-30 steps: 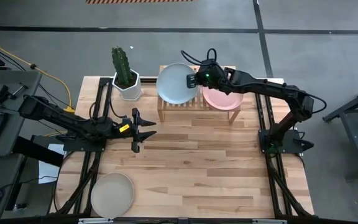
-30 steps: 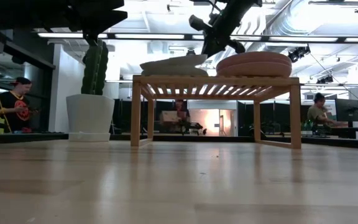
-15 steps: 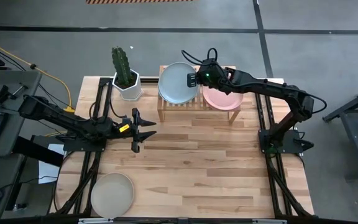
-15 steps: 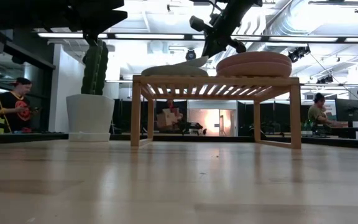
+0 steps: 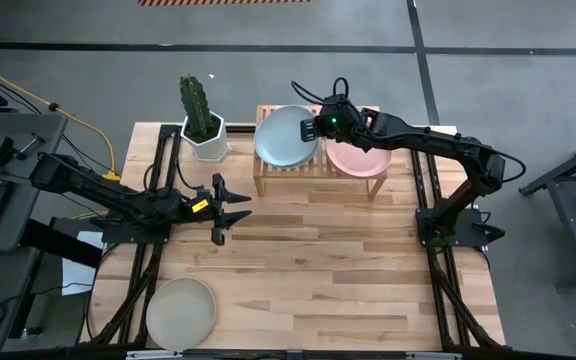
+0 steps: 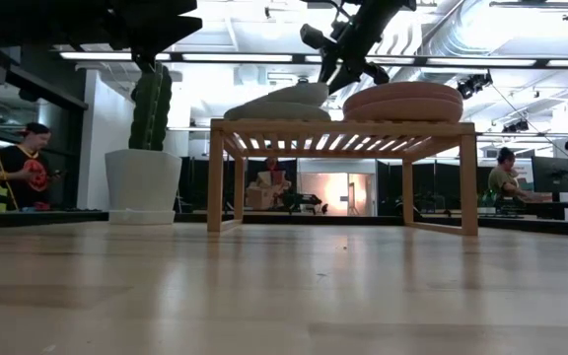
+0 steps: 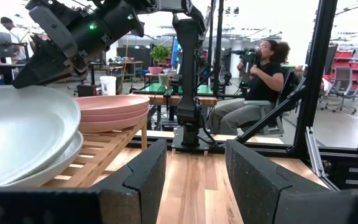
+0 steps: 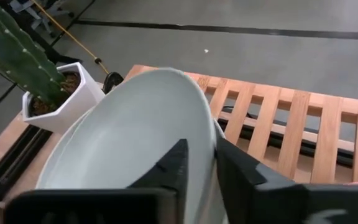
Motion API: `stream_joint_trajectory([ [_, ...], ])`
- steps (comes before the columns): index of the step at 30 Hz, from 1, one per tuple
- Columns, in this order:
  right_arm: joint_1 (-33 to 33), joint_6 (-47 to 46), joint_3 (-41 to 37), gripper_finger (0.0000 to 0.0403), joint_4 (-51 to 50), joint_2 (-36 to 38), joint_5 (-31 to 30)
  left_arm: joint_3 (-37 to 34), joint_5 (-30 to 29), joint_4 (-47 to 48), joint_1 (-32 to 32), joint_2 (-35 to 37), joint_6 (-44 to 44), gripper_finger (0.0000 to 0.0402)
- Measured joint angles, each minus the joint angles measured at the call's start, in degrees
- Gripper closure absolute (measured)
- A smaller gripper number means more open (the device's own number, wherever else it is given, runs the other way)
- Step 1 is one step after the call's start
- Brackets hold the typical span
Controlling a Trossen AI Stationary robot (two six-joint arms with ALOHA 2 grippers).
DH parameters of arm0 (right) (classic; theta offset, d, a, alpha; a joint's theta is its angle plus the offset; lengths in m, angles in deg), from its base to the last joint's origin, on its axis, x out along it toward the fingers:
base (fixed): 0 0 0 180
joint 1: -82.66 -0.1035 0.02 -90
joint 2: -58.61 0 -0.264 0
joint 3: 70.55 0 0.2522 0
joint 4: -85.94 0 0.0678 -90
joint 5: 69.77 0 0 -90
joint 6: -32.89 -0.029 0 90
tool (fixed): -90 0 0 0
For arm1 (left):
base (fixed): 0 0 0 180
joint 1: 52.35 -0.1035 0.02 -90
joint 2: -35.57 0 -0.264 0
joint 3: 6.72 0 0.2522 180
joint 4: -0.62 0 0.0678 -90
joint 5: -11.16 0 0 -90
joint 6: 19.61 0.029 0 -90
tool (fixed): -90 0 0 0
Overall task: Place and stack plates onto a shelf
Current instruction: Stack the blue plate on top of the other blue plate on the shelf, then stack the gray plate on top of the blue plate on the shelf
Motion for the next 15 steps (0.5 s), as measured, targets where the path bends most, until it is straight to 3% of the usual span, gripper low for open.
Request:
stream_joint_trajectory([
  [9, 0.0, 5.12, -0.02, 0.0241, -0.44, 0.26, 0.1, 0.0, 0.0, 0.0, 0.0, 0.0, 0.0, 0.0248],
  [15, -0.49, 10.27, 0.22, 0.0203, -5.5, 3.6, 3.15, 0.0, 0.0, 0.14, 0.0, 0.0, 0.0, 0.0248],
])
